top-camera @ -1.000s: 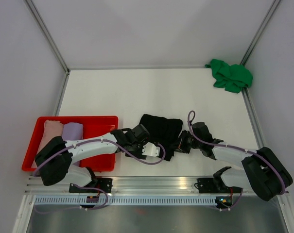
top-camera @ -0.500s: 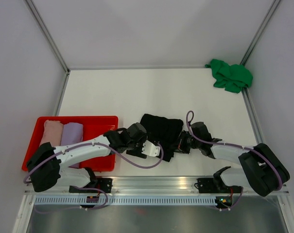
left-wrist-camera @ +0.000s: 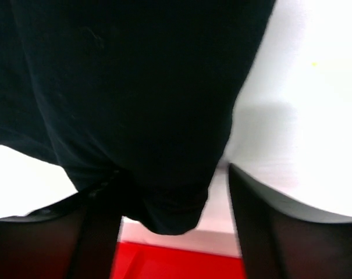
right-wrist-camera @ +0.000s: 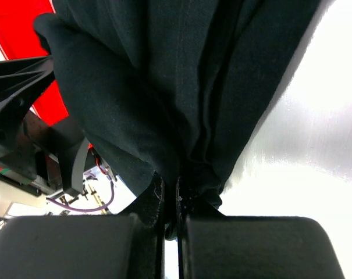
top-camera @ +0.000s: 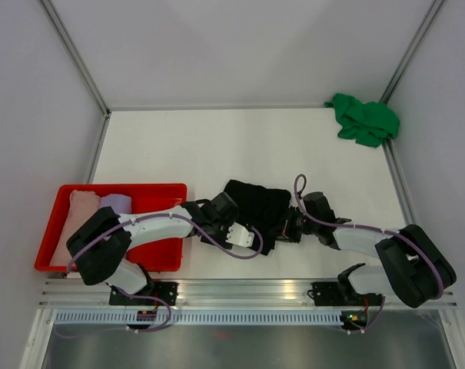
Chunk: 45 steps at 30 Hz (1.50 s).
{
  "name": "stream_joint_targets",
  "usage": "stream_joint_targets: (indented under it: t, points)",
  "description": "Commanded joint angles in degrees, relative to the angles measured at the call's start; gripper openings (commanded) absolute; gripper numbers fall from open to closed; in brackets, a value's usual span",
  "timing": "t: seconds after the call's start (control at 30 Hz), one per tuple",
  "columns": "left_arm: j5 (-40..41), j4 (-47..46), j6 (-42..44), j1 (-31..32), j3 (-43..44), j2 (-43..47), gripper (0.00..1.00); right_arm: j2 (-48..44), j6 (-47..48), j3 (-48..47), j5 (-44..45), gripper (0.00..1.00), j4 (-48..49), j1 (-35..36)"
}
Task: Roll the t-shirts
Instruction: Roll the tshirt
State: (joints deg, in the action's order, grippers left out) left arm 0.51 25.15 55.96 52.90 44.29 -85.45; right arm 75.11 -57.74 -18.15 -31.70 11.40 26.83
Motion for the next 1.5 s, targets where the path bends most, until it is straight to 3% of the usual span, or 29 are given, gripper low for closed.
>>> stream_joint_targets:
  t: [0.0,0.07,0.13,0.23,0.27,0.43,0.6,0.73,0.87,1.0,1.1,1.23,1.47]
  points:
    - [-3.1,0.2,2.7,-0.8,1.1,-3.4,0.69,1.3,2.4,-1.4,-2.0,0.00,0.5,-0.7]
    - [-4.4,1.0,2.3,-0.9,2.1,-4.5,0.56,1.5,3.8,-1.8,-2.7,0.01,0.1,-0.8]
    - [-5.0,1.3,1.7,-1.0,2.7,-5.7,0.28,1.0,5.3,-2.9,-3.2,0.06,-1.2,-0.9]
    - [-5.9,2.8,1.7,-1.3,3.9,-5.9,0.04,-1.2,8.9,-5.0,-2.2,0.23,-5.9,-0.9]
    - [-7.1,5.6,1.3,-1.6,5.4,-5.9,0.02,-2.0,10.0,-5.7,-1.8,0.30,-8.8,-0.9]
    - [-16.3,20.4,-0.6,-6.3,15.9,-7.0,0.02,-8.3,20.5,-11.8,3.6,0.44,-23.4,-0.9]
    - [-26.0,38.3,3.1,-11.4,23.2,-8.7,0.02,-16.6,28.9,-14.1,6.2,0.48,-29.9,-0.6]
    - [-31.2,46.0,8.3,-14.0,25.4,-10.8,0.02,-22.3,33.2,-14.5,8.3,0.49,-29.5,3.7]
    - [-32.2,48.9,10.8,-14.8,26.4,-13.1,0.02,-28.9,36.1,-14.4,13.7,0.53,-27.8,11.6]
    - [-32.6,50.4,12.8,-14.8,28.1,-15.7,0.02,-31.8,37.2,-11.0,16.9,0.61,-19.9,18.2]
    - [-32.6,51.1,13.2,-14.8,29.2,-17.2,0.02,-31.2,39.8,-9.7,20.2,0.68,-14.8,23.5]
    - [-32.9,51.2,13.9,-15.1,29.2,-17.4,0.02,-27.8,43.4,-9.0,24.6,0.71,-13.3,30.8]
    - [-32.8,51.5,15.0,-15.7,28.7,-18.1,0.02,-22.7,42.6,-5.2,29.4,0.73,-9.7,34.3]
